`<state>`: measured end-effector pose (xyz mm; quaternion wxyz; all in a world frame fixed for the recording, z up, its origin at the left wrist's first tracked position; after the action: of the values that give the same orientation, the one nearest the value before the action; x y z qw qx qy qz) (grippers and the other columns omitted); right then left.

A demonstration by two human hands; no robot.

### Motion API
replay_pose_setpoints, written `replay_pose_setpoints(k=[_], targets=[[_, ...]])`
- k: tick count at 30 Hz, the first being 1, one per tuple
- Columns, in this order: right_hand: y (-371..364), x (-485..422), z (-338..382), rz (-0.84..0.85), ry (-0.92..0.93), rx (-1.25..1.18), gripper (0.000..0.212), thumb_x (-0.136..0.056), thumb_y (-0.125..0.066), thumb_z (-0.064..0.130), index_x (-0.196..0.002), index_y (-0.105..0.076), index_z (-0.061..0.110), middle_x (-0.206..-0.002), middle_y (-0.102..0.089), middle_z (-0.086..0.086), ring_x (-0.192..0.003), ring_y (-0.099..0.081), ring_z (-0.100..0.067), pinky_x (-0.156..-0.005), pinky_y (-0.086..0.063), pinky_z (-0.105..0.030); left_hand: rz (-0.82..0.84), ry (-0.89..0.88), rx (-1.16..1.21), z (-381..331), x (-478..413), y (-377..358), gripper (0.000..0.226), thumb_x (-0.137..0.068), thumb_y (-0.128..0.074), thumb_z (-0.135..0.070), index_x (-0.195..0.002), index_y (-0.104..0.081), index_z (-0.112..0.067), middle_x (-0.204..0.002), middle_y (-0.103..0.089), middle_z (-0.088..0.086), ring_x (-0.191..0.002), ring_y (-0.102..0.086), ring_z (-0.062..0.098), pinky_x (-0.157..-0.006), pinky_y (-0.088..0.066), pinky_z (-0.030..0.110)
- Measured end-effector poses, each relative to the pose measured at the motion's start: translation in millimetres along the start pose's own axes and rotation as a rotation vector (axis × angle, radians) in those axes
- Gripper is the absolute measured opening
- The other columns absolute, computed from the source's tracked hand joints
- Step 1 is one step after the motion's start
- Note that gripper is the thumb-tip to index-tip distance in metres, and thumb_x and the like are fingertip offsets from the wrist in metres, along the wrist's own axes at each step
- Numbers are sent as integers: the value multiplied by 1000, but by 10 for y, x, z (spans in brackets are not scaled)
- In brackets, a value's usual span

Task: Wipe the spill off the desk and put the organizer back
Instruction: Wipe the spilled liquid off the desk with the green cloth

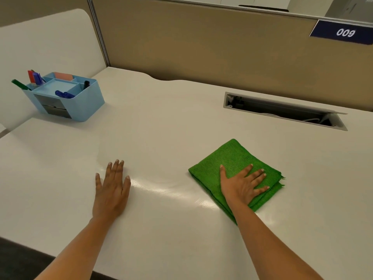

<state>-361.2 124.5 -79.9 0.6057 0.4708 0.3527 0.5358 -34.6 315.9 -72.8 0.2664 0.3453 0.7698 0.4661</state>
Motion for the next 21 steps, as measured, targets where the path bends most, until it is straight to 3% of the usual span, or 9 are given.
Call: replay_pose_setpoints(k=[21], targets=[[-74,-782,449,87,353,55,105,-70,-34,82,-148,-3,19,-157,0,-16,-146,4,-29,-112,7,-57,18,14,-5,10,-7,-21,53,-96,-21,-31,-146,-4,-21,-157,-6,-5,-144,3,7,-119,6,40]])
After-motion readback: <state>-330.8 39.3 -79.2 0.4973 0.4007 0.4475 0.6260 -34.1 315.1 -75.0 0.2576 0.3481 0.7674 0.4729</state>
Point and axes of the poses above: each hand's wrist, its own x-axis away from the middle knuckle, its own y-axis out of the back of the hand, z = x × y, the point moved 9 cm from there along -x, towards the middle knuckle
